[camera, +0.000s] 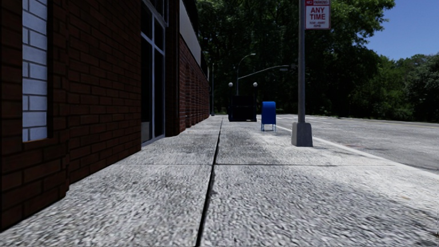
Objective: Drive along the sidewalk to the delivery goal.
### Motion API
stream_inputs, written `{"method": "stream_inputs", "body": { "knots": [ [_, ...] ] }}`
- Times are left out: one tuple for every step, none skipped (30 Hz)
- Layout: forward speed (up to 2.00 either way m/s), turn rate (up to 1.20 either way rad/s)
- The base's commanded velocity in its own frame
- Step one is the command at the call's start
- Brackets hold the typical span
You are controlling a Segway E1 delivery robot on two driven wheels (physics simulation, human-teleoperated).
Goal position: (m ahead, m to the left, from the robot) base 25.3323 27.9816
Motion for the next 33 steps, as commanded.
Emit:
{"method": "stream_inputs", "body": {
  "knots": [
    [2.00, 0.20],
    [2.00, 0.18],
    [2.00, 0.17],
    [2.00, 0.17],
    [2.00, 0.17],
    [2.00, 0.17],
    [2.00, 0.19],
    [2.00, 0.19],
    [2.00, 0.21],
    [2.00, 0.21],
    [2.00, 0.20],
    [2.00, 0.20],
    [2.00, 0.09],
    [2.00, 0.00],
    [2.00, 0.00],
    [2.00, 0.00],
    [2.00, 0.00],
    [2.00, 0.00],
    [2.00, 0.00],
    [2.00, 0.00],
    [2.00, 0.00],
    [2.00, 0.00],
    [2.00, 0.00],
    [2.00, 0.00],
    [2.00, 0.00],
    [2.00, 0.00],
    [2.00, 0.00],
    [2.00, 0.00],
    [2.00, 0.00],
    [2.00, 0.00],
    [2.00, 0.00],
    [2.00, 0.00],
    [2.00, 0.00]
  ]
}}
